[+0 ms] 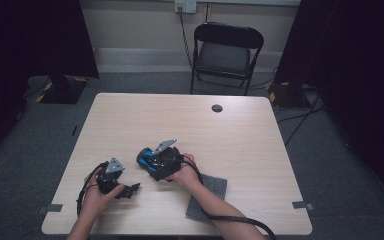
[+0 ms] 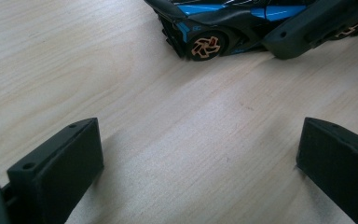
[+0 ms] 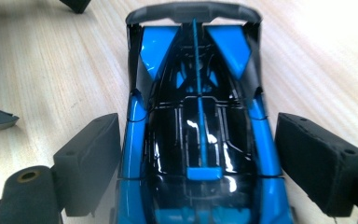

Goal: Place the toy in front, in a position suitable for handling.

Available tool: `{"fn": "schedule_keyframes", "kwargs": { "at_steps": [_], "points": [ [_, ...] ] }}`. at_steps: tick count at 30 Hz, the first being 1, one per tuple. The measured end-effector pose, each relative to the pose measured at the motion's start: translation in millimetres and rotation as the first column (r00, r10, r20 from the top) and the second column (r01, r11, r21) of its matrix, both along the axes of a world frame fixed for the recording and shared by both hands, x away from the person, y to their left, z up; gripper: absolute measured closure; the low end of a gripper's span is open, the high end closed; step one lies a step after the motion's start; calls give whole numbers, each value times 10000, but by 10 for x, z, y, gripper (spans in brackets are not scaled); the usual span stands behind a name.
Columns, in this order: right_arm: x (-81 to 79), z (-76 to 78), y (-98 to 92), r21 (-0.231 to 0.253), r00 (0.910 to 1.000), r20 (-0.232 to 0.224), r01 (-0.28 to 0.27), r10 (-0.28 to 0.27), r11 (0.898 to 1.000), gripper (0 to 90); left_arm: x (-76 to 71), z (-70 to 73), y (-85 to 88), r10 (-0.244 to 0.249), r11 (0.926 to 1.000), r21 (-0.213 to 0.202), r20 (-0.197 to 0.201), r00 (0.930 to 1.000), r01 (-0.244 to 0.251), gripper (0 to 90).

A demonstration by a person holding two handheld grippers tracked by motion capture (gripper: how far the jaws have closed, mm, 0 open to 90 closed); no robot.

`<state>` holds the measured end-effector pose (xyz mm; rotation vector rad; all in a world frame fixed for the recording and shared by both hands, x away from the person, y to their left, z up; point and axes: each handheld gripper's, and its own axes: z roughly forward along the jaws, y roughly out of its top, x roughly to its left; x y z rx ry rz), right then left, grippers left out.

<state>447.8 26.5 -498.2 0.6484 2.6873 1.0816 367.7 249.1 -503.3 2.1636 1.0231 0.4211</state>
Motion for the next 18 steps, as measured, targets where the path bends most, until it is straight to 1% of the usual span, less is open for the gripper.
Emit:
{"fn": "schedule_keyframes", "kwargs": {
  "at_steps": [3, 5, 7, 8, 11, 13, 15, 18],
  "points": [
    [-4, -12, 8, 99, 10000, 24, 95, -95, 9999, 157, 0, 0, 0, -2, 10000, 2, 0, 10000, 2, 0],
    [-12, -2, -2, 223, 9999, 62, 92, -94, 9997, 253, 0, 0, 0, -2, 10000, -1, -3, 10000, 2, 0],
    [-7, -2, -10, 257, 10000, 82, 31, -33, 9997, 254, 0, 0, 0, -1, 10000, 0, -4, 10000, 1, 0],
    [0, 4, -10, 185, 10000, 80, -16, 14, 9998, 255, 0, 0, 0, -1, 10000, 1, -2, 10000, 1, 0],
    [1, 22, 10, 26, 9999, -35, 99, -99, 9999, 257, 0, 0, 0, 2, 10000, -3, -1, 10000, -2, 0],
    [-6, 27, 14, 36, 9996, -90, 267, -267, 9996, 258, 0, 0, 0, -1, 10000, 0, -4, 10000, 1, 0],
    [-6, 28, 2, 219, 9987, -309, 416, -409, 9989, 258, 0, 0, 0, -3, 10000, 0, -4, 10000, 3, 0],
    [5, 41, -14, 148, 9984, -375, 431, -425, 9990, 258, 1, 0, 0, -8, 10000, 3, -3, 10000, 8, 0]
  ]
}}
